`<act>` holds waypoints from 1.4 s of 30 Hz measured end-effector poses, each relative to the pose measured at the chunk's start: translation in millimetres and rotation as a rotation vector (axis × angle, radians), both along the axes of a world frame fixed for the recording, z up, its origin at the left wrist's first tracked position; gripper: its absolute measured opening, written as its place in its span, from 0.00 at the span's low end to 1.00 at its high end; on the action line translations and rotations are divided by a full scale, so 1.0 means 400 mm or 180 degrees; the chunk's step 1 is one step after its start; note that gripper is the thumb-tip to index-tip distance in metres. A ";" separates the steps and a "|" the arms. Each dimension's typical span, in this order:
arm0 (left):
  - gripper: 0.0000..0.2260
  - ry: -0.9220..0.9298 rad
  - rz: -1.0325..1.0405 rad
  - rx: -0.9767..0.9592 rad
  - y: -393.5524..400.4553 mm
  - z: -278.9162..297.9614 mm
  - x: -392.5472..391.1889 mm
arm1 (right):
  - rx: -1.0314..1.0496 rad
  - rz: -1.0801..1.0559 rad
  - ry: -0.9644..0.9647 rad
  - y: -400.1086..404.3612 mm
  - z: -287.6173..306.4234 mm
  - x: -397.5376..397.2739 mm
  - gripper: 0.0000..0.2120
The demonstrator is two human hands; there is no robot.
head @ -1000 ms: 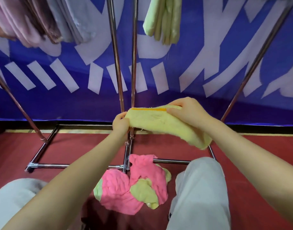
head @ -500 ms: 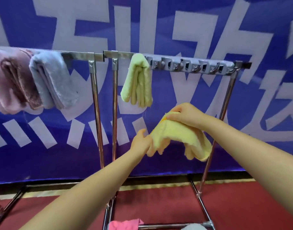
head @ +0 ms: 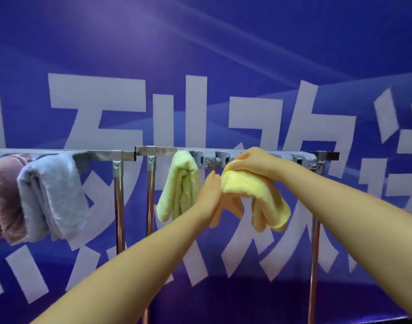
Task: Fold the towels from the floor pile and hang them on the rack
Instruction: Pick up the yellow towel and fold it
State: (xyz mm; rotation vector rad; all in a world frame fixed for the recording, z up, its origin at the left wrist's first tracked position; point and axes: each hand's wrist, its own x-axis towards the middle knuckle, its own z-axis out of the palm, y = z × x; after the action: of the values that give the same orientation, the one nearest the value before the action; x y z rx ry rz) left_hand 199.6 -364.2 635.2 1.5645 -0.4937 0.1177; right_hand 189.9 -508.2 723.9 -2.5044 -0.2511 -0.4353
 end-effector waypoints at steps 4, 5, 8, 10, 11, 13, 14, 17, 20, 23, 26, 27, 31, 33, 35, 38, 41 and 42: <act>0.37 0.0314 -0.0034 -0.0126 0.015 0.012 0.039 | 0.0063 0.0334 0.0001 0.038 0.057 0.031 0.10; 0.36 0.0368 0.0091 -0.0169 0.022 0.013 0.047 | 0.0033 0.0401 0.0040 0.047 0.069 0.037 0.11; 0.33 0.0444 0.0312 -0.0444 0.039 0.011 0.069 | -0.0105 0.0449 0.0163 0.073 0.095 0.067 0.12; 0.32 0.0358 0.0328 -0.0472 0.051 0.004 0.065 | -0.0062 0.0493 0.0186 0.086 0.102 0.087 0.12; 0.31 0.0291 0.0347 -0.0464 0.056 0.000 0.064 | 0.0006 0.0527 0.0166 0.093 0.105 0.097 0.12; 0.30 0.0213 0.0469 -0.0531 0.069 -0.001 0.066 | 0.0202 0.0633 0.0105 0.106 0.109 0.108 0.12; 0.28 0.0157 0.0543 -0.0596 0.074 0.004 0.063 | 0.0325 0.0672 0.0079 0.110 0.110 0.116 0.12; 0.24 0.0074 0.0565 -0.0720 0.072 0.015 0.065 | 0.0334 0.0472 0.0015 0.111 0.100 0.148 0.10; 0.24 0.0039 0.0620 -0.0627 0.055 0.014 0.069 | 0.0215 0.0152 -0.0004 0.103 0.062 0.169 0.10; 0.21 -0.0014 0.0617 -0.0707 0.039 0.011 0.091 | 0.0317 0.0068 -0.0487 0.106 0.030 0.190 0.11; 0.18 0.0042 0.0744 -0.0794 0.030 0.011 0.111 | 0.0030 -0.0313 -0.1247 0.112 0.017 0.203 0.09; 0.16 -0.0026 0.0837 -0.0721 0.030 0.011 0.121 | 0.0051 -0.0336 -0.1330 0.116 0.013 0.201 0.07; 0.17 -0.0440 0.0994 -0.0493 0.035 0.040 0.146 | 0.0118 -0.0300 -0.1342 0.135 -0.035 0.176 0.15; 0.18 -0.0423 0.0777 -0.0517 0.031 0.052 0.147 | 0.0442 -0.0167 -0.1293 0.129 -0.061 0.167 0.16; 0.15 -0.0274 0.0466 -0.0831 0.024 0.053 0.139 | 0.1011 0.0009 -0.1099 0.123 -0.085 0.160 0.15; 0.14 -0.0308 0.0383 -0.1052 0.013 0.025 0.120 | 0.1938 0.0284 -0.0841 0.120 -0.132 0.143 0.12; 0.15 0.0024 0.0308 -0.1088 0.014 -0.018 0.114 | 0.1999 0.0210 -0.0645 0.109 -0.234 0.120 0.10; 0.15 0.0110 0.0388 -0.0999 0.021 -0.033 0.117 | 0.1961 0.0067 -0.0617 0.107 -0.277 0.113 0.10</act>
State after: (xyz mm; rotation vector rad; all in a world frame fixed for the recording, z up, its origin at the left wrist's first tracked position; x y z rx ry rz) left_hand 246.5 -355.8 622.1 1.2858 -0.3342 0.2492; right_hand 235.2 -465.5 613.2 -1.8590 -0.1824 -0.6377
